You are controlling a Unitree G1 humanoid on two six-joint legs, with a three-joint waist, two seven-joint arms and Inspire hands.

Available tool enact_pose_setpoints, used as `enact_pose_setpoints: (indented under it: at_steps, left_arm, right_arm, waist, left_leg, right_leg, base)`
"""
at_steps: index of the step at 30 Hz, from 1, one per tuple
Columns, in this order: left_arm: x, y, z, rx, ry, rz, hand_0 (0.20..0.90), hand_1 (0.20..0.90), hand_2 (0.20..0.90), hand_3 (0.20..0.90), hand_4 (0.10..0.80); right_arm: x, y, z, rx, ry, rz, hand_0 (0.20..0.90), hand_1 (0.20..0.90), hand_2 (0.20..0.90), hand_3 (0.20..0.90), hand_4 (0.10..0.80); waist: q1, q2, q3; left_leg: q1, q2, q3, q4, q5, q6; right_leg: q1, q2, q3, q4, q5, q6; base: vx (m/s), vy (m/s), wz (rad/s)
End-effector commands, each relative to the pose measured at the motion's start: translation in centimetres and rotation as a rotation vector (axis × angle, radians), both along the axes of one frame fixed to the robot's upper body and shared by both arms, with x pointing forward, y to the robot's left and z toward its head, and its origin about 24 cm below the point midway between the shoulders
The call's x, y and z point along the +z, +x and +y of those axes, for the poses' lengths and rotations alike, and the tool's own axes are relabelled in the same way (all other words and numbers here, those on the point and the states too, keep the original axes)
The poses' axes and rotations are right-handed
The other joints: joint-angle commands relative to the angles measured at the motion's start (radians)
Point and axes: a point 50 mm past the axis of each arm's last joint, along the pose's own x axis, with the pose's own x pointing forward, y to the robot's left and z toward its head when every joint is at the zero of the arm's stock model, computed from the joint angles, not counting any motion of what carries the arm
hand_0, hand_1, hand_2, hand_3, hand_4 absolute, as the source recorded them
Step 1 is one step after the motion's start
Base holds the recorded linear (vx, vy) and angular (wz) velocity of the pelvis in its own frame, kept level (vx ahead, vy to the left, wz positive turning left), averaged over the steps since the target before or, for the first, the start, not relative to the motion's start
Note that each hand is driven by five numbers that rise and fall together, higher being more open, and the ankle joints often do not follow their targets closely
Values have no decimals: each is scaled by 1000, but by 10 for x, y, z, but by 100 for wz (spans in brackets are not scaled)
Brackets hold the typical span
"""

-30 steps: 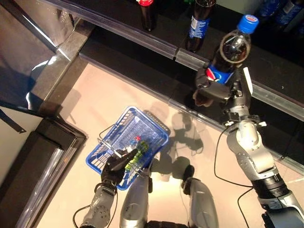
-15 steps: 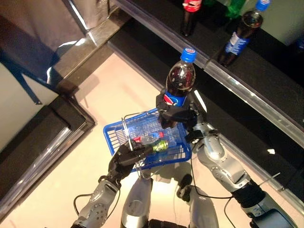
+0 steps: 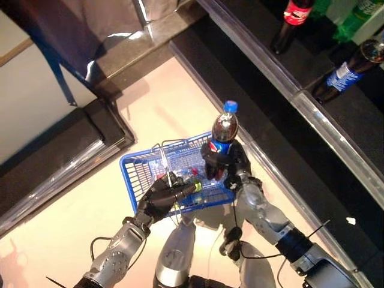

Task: Pick up the drink and place into the basket.

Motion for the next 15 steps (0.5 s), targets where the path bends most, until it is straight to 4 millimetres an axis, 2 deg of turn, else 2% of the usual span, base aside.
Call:
enact_pose_setpoints:
  at_steps: [1, 6, 15]
  left_arm:
    - [139, -12, -69, -462, -388, -740, 300, 300, 300, 200, 100]
    - [138, -15, -76, -531, -426, -716, 300, 300, 300, 200, 100]
    - [136, -15, -74, -559, -423, -720, 300, 300, 300, 200, 100]
  right_arm:
    - [78, -1, 56, 196, 167, -348, 300, 300, 300, 200, 100]
    - [68, 4, 63, 188, 137, -308, 300, 300, 300, 200, 100]
    - [52, 12, 64, 151, 103, -238, 300, 300, 300, 200, 100]
  waist:
    - [-10, 22, -132]
    - [4, 30, -134]
    - [26, 38, -137]
  left_leg:
    - [33, -50, -22, 26, -49, 18]
    - [33, -62, -43, 23, -49, 21]
    - [27, -71, -64, 32, -53, 22]
  right_leg:
    - [40, 50, -9, -94, 104, -42]
    - [37, 42, -23, -93, 106, -42]
    - [35, 31, -43, -78, 102, -44]
  base:
    - [10, -4, 13]
    - [18, -4, 6]
    - [33, -8, 11]
